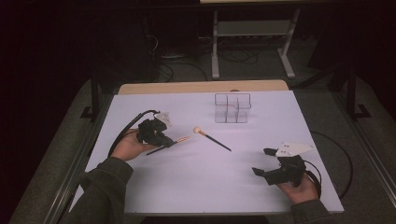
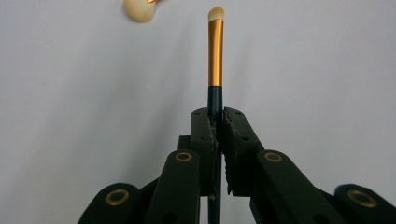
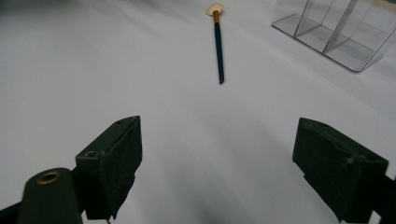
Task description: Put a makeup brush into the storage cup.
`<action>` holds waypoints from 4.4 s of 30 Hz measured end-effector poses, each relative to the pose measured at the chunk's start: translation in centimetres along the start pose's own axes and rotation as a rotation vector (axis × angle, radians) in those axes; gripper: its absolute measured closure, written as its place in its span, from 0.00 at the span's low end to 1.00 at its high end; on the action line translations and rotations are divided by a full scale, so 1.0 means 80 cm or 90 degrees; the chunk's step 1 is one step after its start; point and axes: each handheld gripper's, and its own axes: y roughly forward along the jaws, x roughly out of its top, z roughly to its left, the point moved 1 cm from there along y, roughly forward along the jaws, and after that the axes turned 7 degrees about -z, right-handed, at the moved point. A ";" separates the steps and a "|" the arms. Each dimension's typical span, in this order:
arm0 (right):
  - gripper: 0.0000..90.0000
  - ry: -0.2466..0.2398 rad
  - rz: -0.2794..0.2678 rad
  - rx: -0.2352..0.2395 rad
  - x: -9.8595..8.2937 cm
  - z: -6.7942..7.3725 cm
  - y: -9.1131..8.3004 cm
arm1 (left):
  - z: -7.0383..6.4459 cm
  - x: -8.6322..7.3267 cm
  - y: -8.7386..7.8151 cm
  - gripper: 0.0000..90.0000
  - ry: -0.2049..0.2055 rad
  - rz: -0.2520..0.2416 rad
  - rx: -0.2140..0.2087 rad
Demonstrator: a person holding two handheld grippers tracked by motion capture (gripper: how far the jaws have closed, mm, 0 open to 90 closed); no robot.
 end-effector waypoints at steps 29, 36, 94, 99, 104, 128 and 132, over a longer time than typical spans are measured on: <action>0.17 -0.021 0.014 0.038 0.019 0.012 0.008 | -0.039 0.010 -0.025 0.93 0.043 -0.059 -0.027; 0.17 -0.026 0.016 0.058 0.029 0.017 0.011 | -0.047 0.010 -0.027 0.93 0.053 -0.071 -0.033; 0.22 -0.076 0.037 0.222 0.115 0.056 0.071 | -0.109 0.031 -0.014 0.93 0.134 -0.130 -0.101; 0.23 -0.071 0.042 0.234 0.119 0.060 0.075 | -0.117 0.035 -0.011 0.93 0.141 -0.131 -0.107; 0.24 -0.072 0.046 0.244 0.121 0.063 0.078 | -0.119 0.036 -0.009 0.93 0.148 -0.130 -0.109; 0.46 -0.071 0.058 0.316 0.125 0.072 0.096 | -0.127 0.039 0.002 0.93 0.156 -0.127 -0.126; 0.52 -0.078 0.064 0.327 0.126 0.073 0.099 | -0.128 0.041 0.004 0.93 0.169 -0.123 -0.129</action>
